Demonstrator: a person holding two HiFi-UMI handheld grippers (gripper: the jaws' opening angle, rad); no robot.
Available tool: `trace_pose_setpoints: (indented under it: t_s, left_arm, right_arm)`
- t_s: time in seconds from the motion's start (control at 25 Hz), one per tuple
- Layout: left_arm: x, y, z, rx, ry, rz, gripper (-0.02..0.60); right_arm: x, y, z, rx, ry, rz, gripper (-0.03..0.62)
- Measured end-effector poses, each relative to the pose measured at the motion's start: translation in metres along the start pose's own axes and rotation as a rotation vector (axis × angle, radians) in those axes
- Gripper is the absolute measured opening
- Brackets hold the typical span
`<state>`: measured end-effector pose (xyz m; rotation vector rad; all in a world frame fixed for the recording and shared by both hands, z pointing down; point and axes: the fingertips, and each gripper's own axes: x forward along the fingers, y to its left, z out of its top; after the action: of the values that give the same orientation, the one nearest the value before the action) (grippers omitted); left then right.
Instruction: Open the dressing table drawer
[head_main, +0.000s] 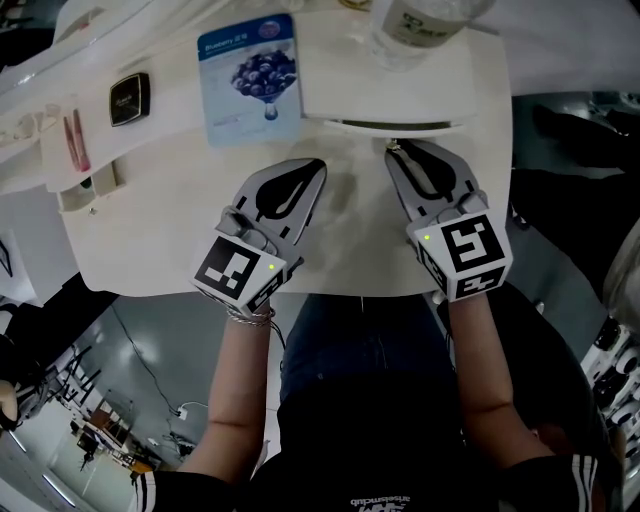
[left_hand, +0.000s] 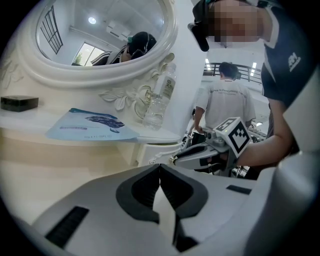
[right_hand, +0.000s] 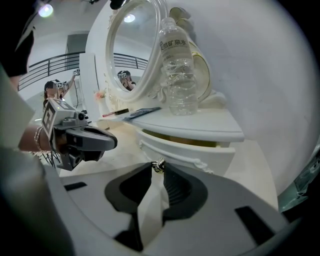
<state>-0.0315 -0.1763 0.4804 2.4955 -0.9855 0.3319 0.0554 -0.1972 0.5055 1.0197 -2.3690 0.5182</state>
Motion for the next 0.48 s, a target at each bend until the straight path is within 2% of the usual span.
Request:
trace_pose_setpoints:
  t_s: [0.48]
  left_arm:
    - [-0.008, -0.013, -0.003, 0.005, -0.013, -0.007, 0.018]
  right_arm:
    - [-0.01, 0.011, -0.01, 0.0, 0.006, -0.003, 0.089]
